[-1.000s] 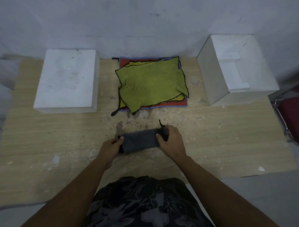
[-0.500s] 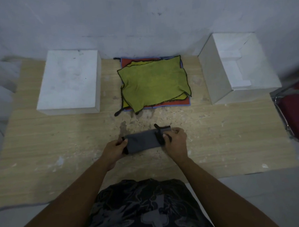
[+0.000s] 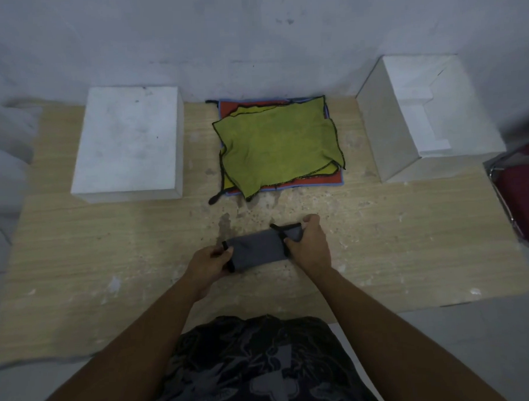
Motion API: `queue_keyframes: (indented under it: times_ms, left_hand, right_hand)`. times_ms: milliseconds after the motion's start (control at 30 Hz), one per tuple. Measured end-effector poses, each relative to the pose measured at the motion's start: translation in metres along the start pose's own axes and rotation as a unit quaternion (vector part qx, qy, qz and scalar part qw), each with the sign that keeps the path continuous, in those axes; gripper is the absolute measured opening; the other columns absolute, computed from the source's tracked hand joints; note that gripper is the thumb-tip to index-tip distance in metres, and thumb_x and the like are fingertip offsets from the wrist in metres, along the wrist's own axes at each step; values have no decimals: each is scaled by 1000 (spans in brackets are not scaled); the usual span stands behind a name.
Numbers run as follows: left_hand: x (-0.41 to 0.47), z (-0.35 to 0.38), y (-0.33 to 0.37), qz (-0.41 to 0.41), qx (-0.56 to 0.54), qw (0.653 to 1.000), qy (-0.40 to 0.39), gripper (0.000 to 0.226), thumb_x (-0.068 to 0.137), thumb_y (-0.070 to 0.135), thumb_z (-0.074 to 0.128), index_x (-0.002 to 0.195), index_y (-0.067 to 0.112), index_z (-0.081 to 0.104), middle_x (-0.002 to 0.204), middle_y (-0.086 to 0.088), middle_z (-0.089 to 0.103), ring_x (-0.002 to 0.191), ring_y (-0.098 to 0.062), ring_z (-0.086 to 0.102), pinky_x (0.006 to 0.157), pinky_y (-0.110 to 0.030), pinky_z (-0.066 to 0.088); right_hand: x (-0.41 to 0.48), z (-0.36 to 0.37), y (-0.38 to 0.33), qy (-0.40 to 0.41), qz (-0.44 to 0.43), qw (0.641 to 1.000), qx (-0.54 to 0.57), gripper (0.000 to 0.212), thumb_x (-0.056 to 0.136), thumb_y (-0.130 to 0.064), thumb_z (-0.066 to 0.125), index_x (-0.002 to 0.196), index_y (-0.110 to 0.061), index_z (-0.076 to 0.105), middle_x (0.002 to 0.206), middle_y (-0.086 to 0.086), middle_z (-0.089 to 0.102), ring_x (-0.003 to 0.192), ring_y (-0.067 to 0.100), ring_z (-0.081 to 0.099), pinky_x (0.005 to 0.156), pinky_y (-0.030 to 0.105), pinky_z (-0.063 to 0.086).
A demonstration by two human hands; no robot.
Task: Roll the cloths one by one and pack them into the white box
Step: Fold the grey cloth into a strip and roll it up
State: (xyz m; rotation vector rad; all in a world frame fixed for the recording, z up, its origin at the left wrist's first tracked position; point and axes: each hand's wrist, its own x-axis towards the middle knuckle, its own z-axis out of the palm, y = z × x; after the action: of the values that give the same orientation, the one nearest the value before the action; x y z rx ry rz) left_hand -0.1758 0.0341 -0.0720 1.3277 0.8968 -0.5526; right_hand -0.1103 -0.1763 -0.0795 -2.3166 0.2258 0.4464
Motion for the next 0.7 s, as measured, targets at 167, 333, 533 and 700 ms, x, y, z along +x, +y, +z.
queue_keyframes:
  times_ms: [167, 333, 533, 700]
  left_hand:
    - [-4, -1, 3, 6, -22, 1000, 1, 17, 92, 7, 58, 108, 7, 52, 102, -7, 59, 101, -34, 60, 94, -46, 52]
    - [-4, 0, 2, 12, -39, 999, -1, 7, 90, 5, 62, 90, 11, 57, 97, -7, 63, 93, -28, 63, 92, -45, 53]
    - [-1, -5, -3, 25, -42, 999, -11, 7, 88, 8, 65, 94, 8, 61, 108, -13, 67, 102, -33, 64, 94, -47, 53]
    - [2, -6, -3, 23, -32, 999, -29, 21, 85, 10, 69, 104, 3, 64, 112, -15, 68, 101, -31, 67, 93, -45, 54]
  right_hand:
    - [-8, 17, -10, -24, -40, 998, -32, 62, 82, -15, 63, 135, -9, 32, 123, 14, 51, 108, 29, 55, 81, 39, 49]
    - [-21, 27, -20, -50, -86, 995, -11, 63, 83, -38, 67, 132, -14, 36, 118, 7, 51, 104, 21, 53, 76, 34, 49]
    - [-30, 35, -17, -58, -114, 992, -1, 33, 95, -9, 46, 128, -3, 45, 98, 14, 58, 84, 22, 54, 70, 30, 40]
    - [-30, 36, -15, -4, -90, 994, -66, 45, 86, -17, 62, 126, -5, 45, 121, 16, 46, 110, 29, 44, 86, 37, 44]
